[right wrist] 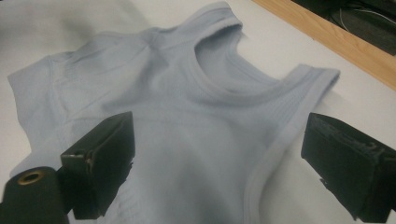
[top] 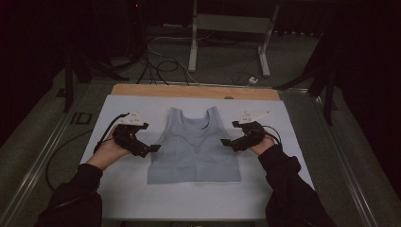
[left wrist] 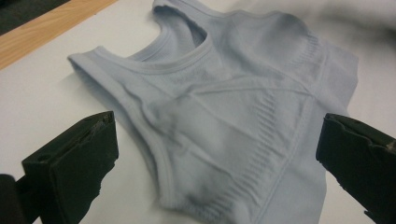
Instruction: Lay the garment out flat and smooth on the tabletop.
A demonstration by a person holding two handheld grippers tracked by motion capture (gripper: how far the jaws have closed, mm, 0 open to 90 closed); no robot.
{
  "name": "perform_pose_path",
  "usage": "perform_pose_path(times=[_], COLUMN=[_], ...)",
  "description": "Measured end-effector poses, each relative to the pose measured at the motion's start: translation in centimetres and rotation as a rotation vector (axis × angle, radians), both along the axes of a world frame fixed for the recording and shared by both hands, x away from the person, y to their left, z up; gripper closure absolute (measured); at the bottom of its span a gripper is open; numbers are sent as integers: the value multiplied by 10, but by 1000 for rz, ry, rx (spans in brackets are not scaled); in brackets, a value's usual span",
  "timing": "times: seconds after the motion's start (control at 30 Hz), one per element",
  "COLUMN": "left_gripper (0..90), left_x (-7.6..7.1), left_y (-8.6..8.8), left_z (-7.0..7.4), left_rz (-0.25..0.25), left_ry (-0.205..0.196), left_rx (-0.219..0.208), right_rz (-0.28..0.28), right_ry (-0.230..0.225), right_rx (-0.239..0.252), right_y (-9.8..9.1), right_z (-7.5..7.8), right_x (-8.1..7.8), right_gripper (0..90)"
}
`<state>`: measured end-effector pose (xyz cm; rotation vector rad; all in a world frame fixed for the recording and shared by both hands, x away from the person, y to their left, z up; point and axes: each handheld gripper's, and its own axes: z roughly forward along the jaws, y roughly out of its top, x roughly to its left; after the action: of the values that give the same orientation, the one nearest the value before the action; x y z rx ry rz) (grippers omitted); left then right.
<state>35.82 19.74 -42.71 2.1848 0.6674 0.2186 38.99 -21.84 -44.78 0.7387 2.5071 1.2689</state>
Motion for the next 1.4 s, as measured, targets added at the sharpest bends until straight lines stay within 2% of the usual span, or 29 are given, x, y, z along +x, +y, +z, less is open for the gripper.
perform_pose_path(times=[0.4, 0.43, 0.67, 0.73, 0.9, 1.03, 1.17, 1.27, 1.4], left_gripper=[0, 0, 0, 0, 0, 0, 0, 0, 0], left_x=[-29, -34, -52, -57, -71, -82, -88, -93, -99], left_y=[30, 35, 50, 52, 56, 55, 55, 56, 59], left_z=[-12, -16, -30, -31, -33, -41, -54, -60, -67], left_rz=[74, 93, 130, 137, 151, 151, 148, 156, 166], left_ry=[-16, -18, -7, -14, -24, -16, -3, -9, -6], left_rx=[43, 48, 57, 72, 54, 35, 18, 13, 41], right_rz=[-35, -37, -53, -58, -60, -66, -78, -87, -88], right_ry=[-4, -6, 4, 6, 14, 28, 41, 21, 18], right_rx=[21, 19, 26, 30, 52, 45, 60, 35, 18], right_y=[-24, -26, -40, -42, -51, -55, -60, -60, -64], right_z=[-7, -7, -18, -22, -32, -41, -49, -53, -57], right_x=[-23, -25, -47, -53, -69, -79, -89, -99, -109], right_gripper=[99, 99, 99, 99, 100, 99, 99, 99, 99])
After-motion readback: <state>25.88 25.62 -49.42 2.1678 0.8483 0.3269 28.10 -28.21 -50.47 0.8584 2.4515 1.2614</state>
